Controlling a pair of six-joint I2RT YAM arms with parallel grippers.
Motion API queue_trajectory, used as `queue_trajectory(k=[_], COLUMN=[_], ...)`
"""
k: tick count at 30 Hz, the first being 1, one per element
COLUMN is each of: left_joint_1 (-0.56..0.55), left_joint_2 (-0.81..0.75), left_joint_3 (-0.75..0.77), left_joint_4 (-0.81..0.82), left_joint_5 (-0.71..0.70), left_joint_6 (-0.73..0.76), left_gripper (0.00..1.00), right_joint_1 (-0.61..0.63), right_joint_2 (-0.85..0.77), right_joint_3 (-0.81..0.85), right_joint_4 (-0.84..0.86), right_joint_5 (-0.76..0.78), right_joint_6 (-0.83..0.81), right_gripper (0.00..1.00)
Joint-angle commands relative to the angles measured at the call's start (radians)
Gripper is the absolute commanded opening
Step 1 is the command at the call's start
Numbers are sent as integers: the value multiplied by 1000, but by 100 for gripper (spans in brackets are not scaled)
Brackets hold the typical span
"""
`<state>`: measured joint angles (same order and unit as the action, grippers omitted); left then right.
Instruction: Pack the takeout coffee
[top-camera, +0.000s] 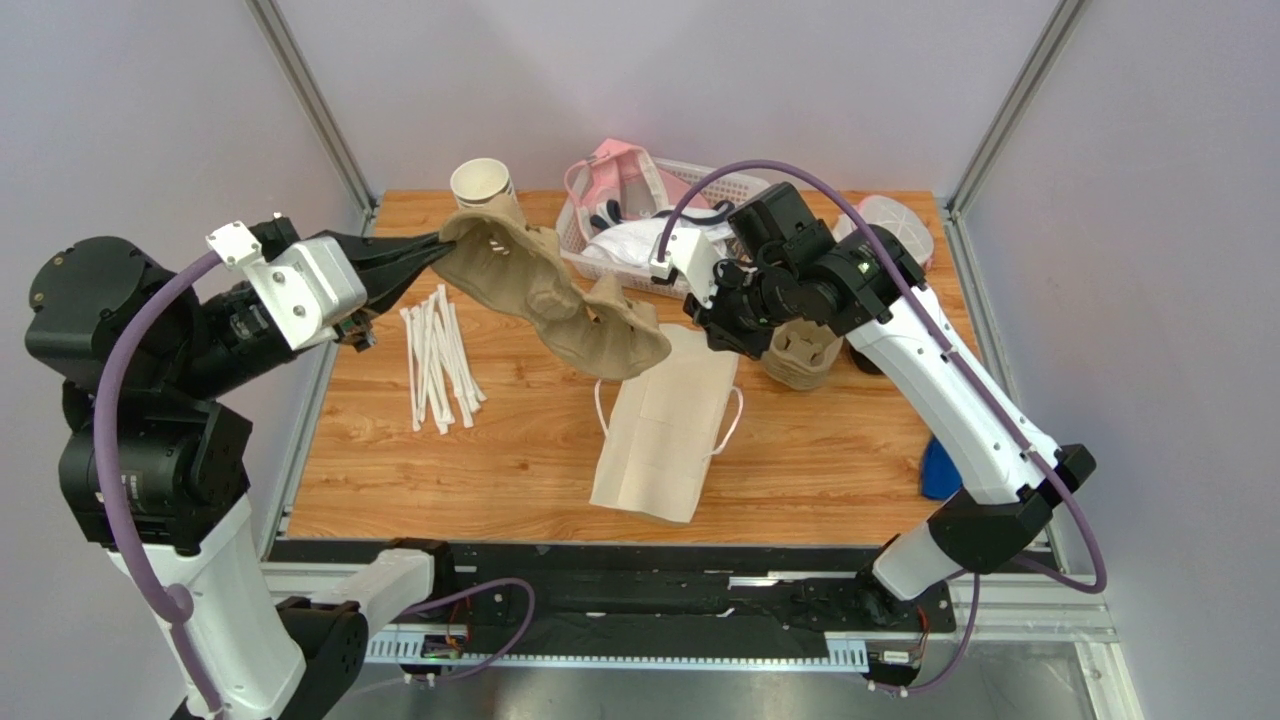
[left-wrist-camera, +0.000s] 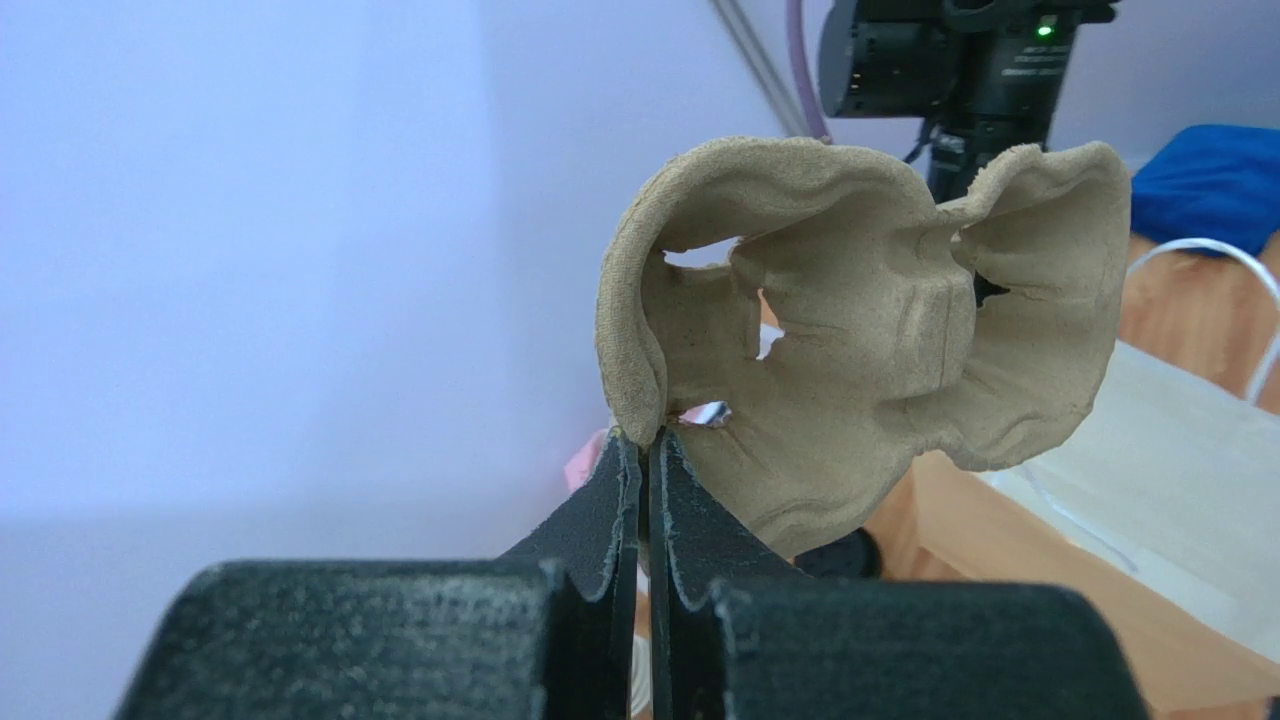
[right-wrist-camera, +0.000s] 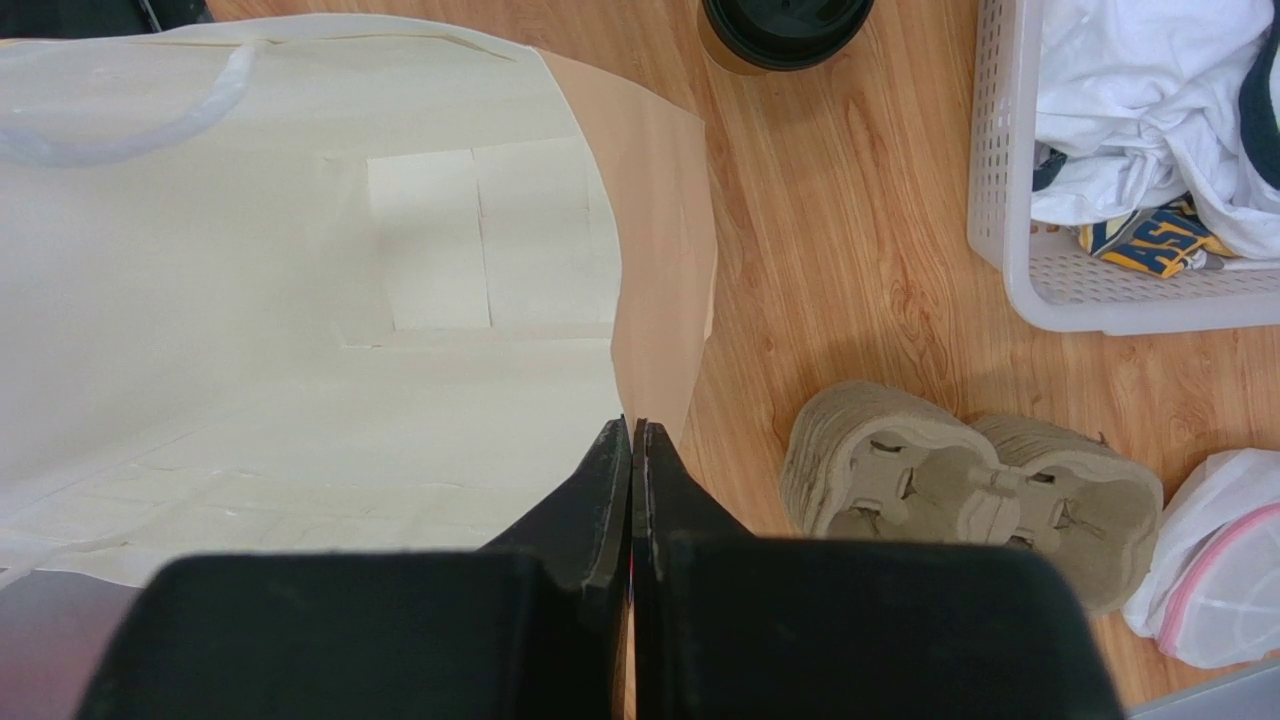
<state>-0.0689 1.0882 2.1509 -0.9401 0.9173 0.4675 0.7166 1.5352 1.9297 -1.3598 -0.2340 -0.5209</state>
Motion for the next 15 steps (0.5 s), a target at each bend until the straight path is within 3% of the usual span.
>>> queue_trajectory(k=[1, 3, 8, 15], left_joint_1=[-35, -78, -354, -541], left_joint_2=[-16, -20, -7, -5], left_joint_3=[-51, -78, -101, -135], left_joint_4=[-5, -28, -134, -135], left_joint_5=[59, -4, -314, -557], left_joint_6=[-75, -26, 123, 244], left_gripper=[0, 0, 0, 0], right_joint_1=[4, 4, 3, 4], right_joint_2=[19, 29, 62, 78], right_joint_3=[55, 63, 77, 74], right_joint_4=[-122, -124, -119, -104], right_joint_5=[-1, -4, 12, 42], right_joint_6=[16, 25, 48, 71], right_gripper=[0, 0, 0, 0])
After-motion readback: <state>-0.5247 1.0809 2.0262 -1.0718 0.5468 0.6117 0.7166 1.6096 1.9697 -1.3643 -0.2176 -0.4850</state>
